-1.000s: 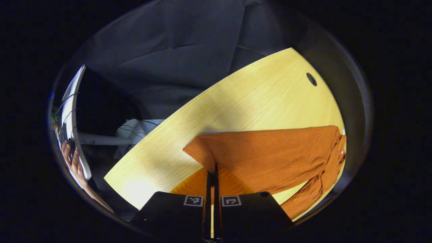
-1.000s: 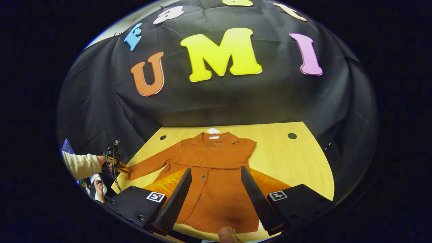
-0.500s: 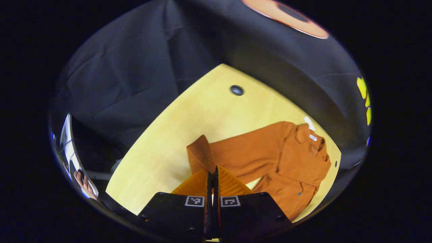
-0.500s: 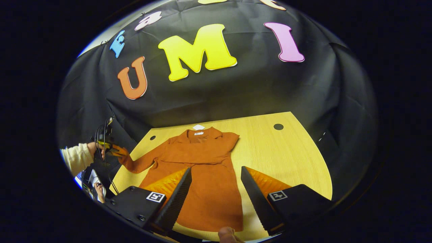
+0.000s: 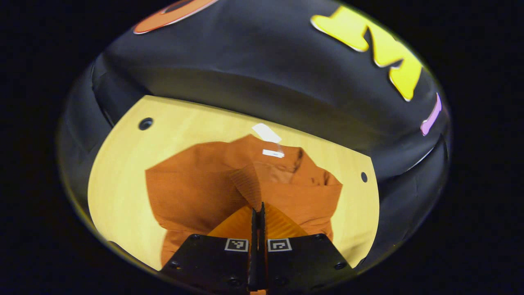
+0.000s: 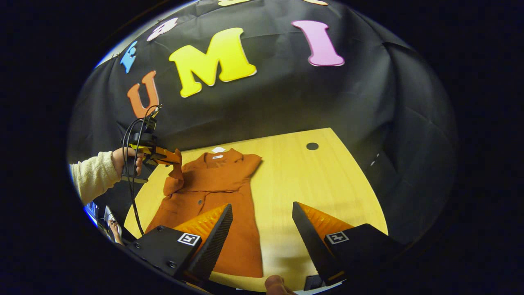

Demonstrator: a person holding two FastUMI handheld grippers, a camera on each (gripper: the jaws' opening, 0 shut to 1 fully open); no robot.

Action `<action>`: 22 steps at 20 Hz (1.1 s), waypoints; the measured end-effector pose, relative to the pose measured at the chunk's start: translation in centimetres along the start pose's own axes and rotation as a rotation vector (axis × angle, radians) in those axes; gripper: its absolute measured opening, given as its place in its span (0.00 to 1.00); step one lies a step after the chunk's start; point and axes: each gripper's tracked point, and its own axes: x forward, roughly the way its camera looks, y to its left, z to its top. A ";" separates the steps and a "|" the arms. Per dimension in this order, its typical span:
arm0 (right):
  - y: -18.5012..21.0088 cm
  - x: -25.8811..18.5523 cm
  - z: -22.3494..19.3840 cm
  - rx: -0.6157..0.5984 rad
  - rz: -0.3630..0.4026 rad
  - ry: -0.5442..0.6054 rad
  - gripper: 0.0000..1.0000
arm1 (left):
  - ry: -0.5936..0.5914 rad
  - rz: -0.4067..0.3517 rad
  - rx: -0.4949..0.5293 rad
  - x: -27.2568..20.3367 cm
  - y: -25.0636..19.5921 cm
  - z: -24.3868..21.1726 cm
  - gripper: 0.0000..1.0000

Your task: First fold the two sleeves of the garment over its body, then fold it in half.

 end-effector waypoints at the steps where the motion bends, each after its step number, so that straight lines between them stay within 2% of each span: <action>1: -1.1 -0.2 -0.4 0.015 -0.015 0.008 0.95 | 0.013 -0.012 0.005 1.0 -1.7 -0.2 0.03; 5: -4.8 -1.1 -1.5 0.054 -0.078 0.021 0.94 | 0.076 -0.062 0.034 4.2 -6.9 -1.1 0.03; 8: -6.4 -1.9 -2.1 0.070 -0.113 0.029 0.94 | 0.117 -0.058 0.041 4.7 -7.3 -1.4 0.07; 9: -6.7 -2.3 -2.3 0.075 -0.122 0.029 0.95 | 0.123 -0.082 0.021 4.1 -7.5 -1.0 0.15; 10: -7.0 -2.6 -2.4 0.079 -0.127 0.029 0.95 | 0.120 -0.093 0.010 5.4 -8.6 -2.8 0.17; 11: -7.1 -2.6 -2.7 0.082 -0.132 0.031 0.95 | 0.110 -0.100 0.009 5.6 -9.2 -2.2 0.17; 12: -7.0 -2.6 -2.8 0.081 -0.135 0.035 0.95 | 0.095 -0.109 0.007 4.9 -8.3 -1.4 0.31; 14: -6.8 -2.5 -3.0 0.068 -0.138 0.043 0.95 | 0.069 -0.166 -0.041 3.5 -9.3 0.1 0.18; 15: -6.5 -2.5 -2.9 0.057 -0.136 0.045 0.95 | 0.059 -0.195 -0.064 2.8 -9.4 0.5 0.45; 16: -5.9 -2.3 -2.6 0.047 -0.130 0.043 0.94 | 0.055 -0.212 -0.085 2.4 -9.5 0.5 0.48; 17: -5.3 -2.1 -2.4 0.036 -0.123 0.044 0.94 | 0.054 -0.222 -0.100 1.9 -9.1 0.5 0.58; 19: -3.8 -1.7 -2.0 0.020 -0.097 0.040 0.95 | 0.035 -0.206 -0.100 0.6 -7.7 0.6 0.62; 20: -3.0 -1.6 -1.9 0.010 -0.085 0.039 0.95 | 0.011 -0.199 -0.086 0.0 -6.8 0.7 0.93; 21: -2.2 -1.3 -1.8 -0.002 -0.075 0.038 0.95 | -0.005 -0.185 -0.070 -0.8 -5.8 0.7 0.87; 22: -1.1 -0.9 -1.6 -0.013 -0.061 0.039 0.95 | -0.021 -0.159 -0.056 -1.7 -4.3 0.4 0.90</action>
